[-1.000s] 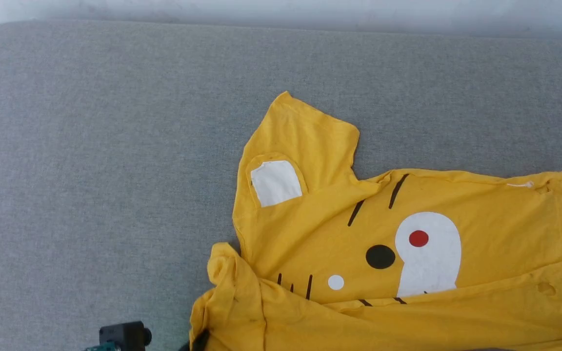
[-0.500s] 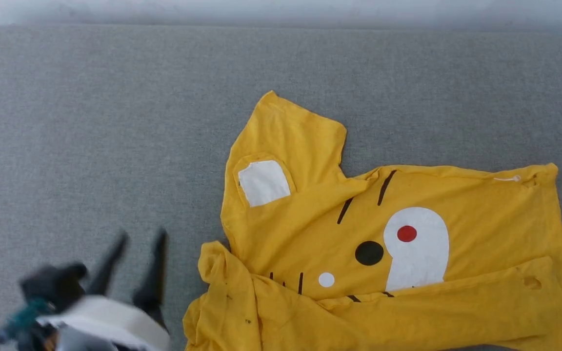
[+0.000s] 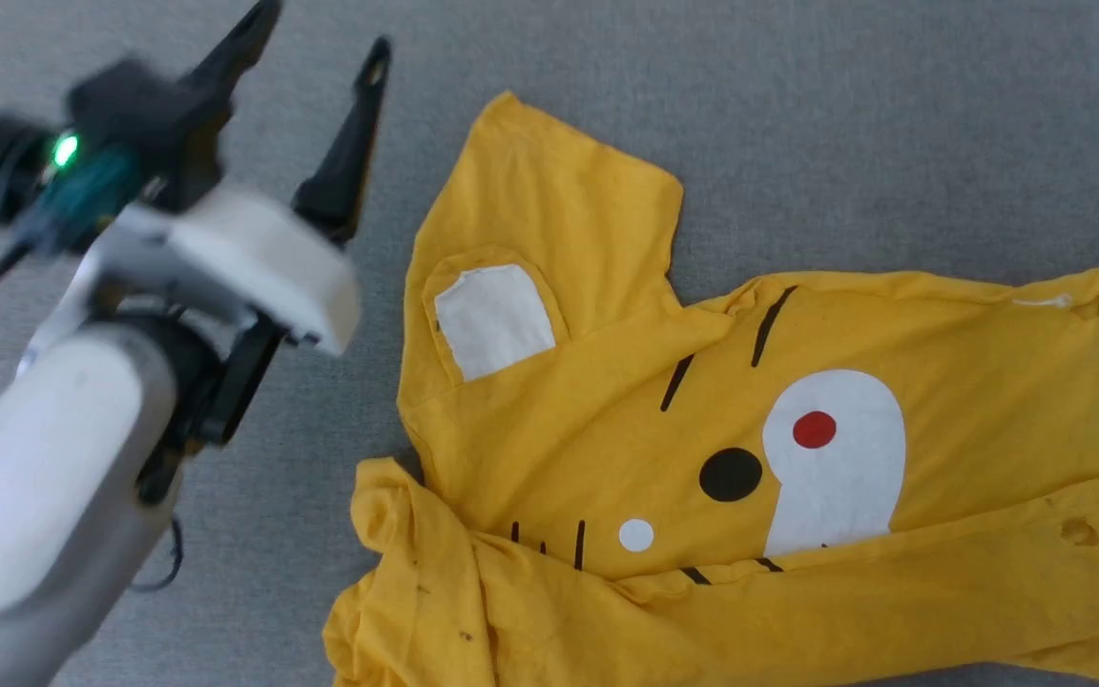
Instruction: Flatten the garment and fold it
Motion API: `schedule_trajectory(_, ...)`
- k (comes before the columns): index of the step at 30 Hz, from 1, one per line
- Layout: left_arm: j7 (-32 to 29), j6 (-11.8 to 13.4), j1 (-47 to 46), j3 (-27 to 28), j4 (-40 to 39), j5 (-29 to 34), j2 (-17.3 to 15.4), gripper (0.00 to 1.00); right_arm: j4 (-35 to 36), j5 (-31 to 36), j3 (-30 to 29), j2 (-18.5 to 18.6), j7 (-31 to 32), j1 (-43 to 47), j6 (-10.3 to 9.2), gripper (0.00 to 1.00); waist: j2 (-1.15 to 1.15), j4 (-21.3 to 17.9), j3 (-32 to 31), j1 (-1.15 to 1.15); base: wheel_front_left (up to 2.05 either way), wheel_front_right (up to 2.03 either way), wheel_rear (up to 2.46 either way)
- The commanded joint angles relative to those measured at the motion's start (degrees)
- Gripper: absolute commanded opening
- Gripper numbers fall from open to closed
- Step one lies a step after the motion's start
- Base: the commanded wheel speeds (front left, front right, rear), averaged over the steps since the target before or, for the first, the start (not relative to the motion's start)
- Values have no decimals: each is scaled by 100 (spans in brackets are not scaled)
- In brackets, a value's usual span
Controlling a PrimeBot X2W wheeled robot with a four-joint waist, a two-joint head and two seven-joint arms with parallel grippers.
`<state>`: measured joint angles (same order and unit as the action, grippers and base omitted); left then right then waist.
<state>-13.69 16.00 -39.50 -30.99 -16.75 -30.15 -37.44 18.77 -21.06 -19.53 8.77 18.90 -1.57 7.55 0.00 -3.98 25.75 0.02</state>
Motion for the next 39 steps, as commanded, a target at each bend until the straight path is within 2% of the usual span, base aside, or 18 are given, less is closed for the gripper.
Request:
schedule_trajectory(1, -308, -283, -453, -217, 296, -15, 156, 100, -69, 7, 89, 16, -69, -156, -6, 100, 0, -188, 492, -2, 0, 0, 0)
schedule_trajectory(4, -840, -667, -1006, -494, 843, -128, 309, 100, -155, -16, 218, 45, -120, -262, -6, 100, 0, -285, 698, -2, 0, 0, 0)
schedule_trajectory(8, -1304, -961, -1415, -717, 1420, -231, 445, 100, -263, -74, 297, 52, -177, -346, -6, 100, 0, -386, 914, -2, 0, 0, 0)
schedule_trajectory(11, -1445, -1125, -1561, -773, 1700, -396, 569, 100, -330, -105, 332, 72, -197, -390, -6, 100, 0, -447, 1028, -2, 0, 0, 0)
schedule_trajectory(18, -1499, -1290, -1688, -813, 2231, -565, 684, 100, -415, -156, 384, 117, -226, -500, -6, 100, 0, -564, 1211, -2, 0, 0, 0)
schedule_trajectory(19, -1513, -1313, -1685, -828, 2301, -589, 696, 92, -418, -155, 368, 126, -225, -510, -6, 100, 0, -568, 1228, -2, 0, 0, 0)
schedule_trajectory(20, -1522, -1339, -1683, -842, 2358, -611, 704, 7, -419, -158, 353, 136, -226, -518, -6, 100, 0, -570, 1243, -2, 0, 0, 0)
schedule_trajectory(21, -1541, -1368, -1677, -858, 2407, -634, 706, 0, -416, -161, 336, 147, -223, -524, -6, 100, 0, -569, 1255, -2, 0, 0, 0)
schedule_trajectory(29, -1343, -1416, -1664, -838, 2469, -624, 664, 0, -287, -194, 229, 351, -128, -687, -6, 100, 0, -483, 1177, -2, 0, 0, 0)
schedule_trajectory(32, -1246, -1400, -1638, -835, 2437, -595, 651, 0, -245, -327, 256, 574, 38, -885, -6, 100, 0, -438, 1091, -2, 0, 0, 0)
schedule_trajectory(34, -1197, -1382, -1629, -826, 2403, -590, 652, 0, -291, -329, 330, 857, 212, -1040, -6, 100, 0, -405, 1057, -2, 0, 0, 0)
schedule_trajectory(39, -1171, -1360, -1615, -835, 2333, -600, 657, 0, -789, -558, 406, 1253, 872, -1378, -6, 100, 0, -306, 1047, -2, 0, 0, 0)
